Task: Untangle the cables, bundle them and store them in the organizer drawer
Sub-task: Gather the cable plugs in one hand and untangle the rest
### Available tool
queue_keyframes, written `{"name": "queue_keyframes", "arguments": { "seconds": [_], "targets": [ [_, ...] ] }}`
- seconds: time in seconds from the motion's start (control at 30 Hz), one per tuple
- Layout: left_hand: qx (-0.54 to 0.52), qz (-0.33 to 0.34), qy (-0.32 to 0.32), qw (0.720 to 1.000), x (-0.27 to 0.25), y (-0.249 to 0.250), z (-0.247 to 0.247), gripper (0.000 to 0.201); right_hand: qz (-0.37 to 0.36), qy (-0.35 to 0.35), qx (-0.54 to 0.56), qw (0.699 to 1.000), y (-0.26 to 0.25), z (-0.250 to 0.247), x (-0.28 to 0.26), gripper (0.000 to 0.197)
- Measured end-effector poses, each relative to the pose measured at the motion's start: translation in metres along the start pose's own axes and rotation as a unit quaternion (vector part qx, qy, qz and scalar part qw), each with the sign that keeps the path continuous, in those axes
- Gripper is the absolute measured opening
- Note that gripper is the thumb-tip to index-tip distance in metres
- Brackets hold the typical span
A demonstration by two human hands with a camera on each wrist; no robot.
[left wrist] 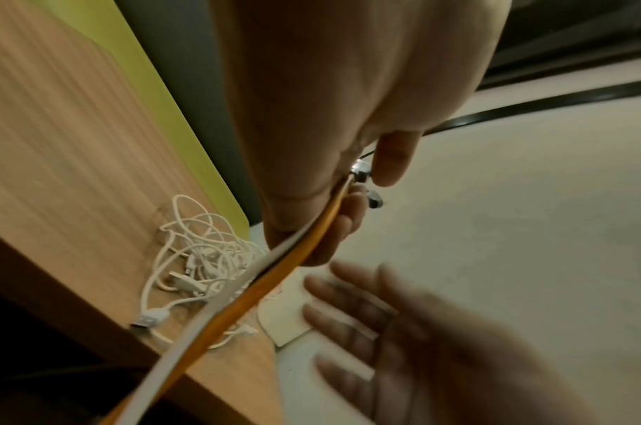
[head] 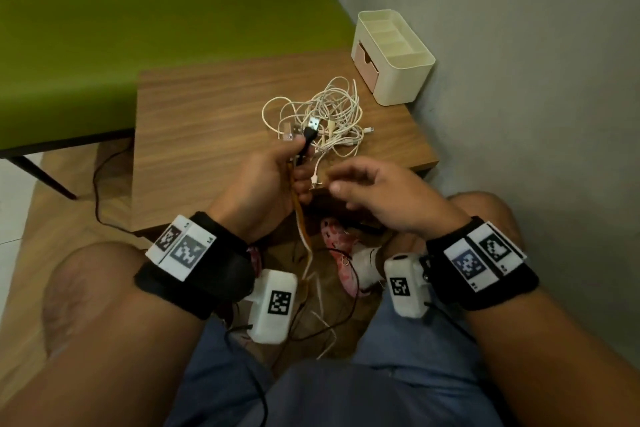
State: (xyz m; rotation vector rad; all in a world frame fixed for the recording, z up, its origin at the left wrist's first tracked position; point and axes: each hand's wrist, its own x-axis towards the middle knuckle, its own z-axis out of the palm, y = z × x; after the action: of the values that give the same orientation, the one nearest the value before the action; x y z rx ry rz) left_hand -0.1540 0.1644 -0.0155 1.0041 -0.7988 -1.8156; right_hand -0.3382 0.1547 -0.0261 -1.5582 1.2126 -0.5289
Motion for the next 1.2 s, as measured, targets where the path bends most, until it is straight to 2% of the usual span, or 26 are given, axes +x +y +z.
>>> {"name": "queue_keyframes", "arguments": {
  "seconds": [0.07, 0.13, 0.23, 0.33, 0.47, 0.63, 0.8, 0.93, 1.07, 1.2],
  "targets": [
    [0.033, 0.005, 0.007, 0.999, 0.007, -0.011, -0.007, 0.023, -0.048, 0.066, 0.055, 0.995, -0.006, -0.002, 0.007, 0.024],
    [0.082, 0.017, 0.004, 0.996, 0.014, -0.022, -0.014, 0.021, -0.075, 0.101, 0.083, 0.989, -0.008, 0.000, 0.016, 0.028],
    [0.182, 0.037, -0.014, 0.983, 0.023, -0.033, -0.023, 0.024, -0.084, 0.118, 0.058, 0.988, -0.007, 0.008, 0.031, 0.021],
    [0.214, 0.034, -0.026, 0.976, 0.029, -0.036, -0.034, 0.027, -0.082, 0.099, 0.035, 0.991, -0.005, 0.012, 0.042, 0.019],
    [0.194, 0.043, -0.001, 0.980, 0.034, -0.039, -0.046, 0.029, -0.057, 0.062, 0.037, 0.996, 0.010, 0.009, 0.062, 0.017],
    [0.081, -0.007, 0.076, 0.994, 0.048, -0.040, -0.065, 0.023, -0.006, 0.078, -0.080, 0.994, 0.048, 0.019, 0.099, 0.020],
    [0.059, -0.018, 0.108, 0.992, 0.060, -0.050, -0.084, 0.037, -0.037, 0.042, -0.258, 0.965, 0.073, 0.037, 0.120, 0.036],
    [0.070, 0.023, 0.132, 0.989, 0.065, -0.056, -0.089, 0.035, -0.051, 0.041, -0.342, 0.937, 0.083, 0.040, 0.128, 0.036],
    [0.072, 0.043, 0.130, 0.988, 0.066, -0.058, -0.090, 0.032, -0.095, 0.070, -0.326, 0.938, 0.086, 0.041, 0.127, 0.020],
    [0.108, 0.078, 0.127, 0.983, 0.066, -0.061, -0.084, 0.027, -0.179, 0.177, -0.243, 0.937, 0.080, 0.040, 0.118, 0.016]
  ]
}}
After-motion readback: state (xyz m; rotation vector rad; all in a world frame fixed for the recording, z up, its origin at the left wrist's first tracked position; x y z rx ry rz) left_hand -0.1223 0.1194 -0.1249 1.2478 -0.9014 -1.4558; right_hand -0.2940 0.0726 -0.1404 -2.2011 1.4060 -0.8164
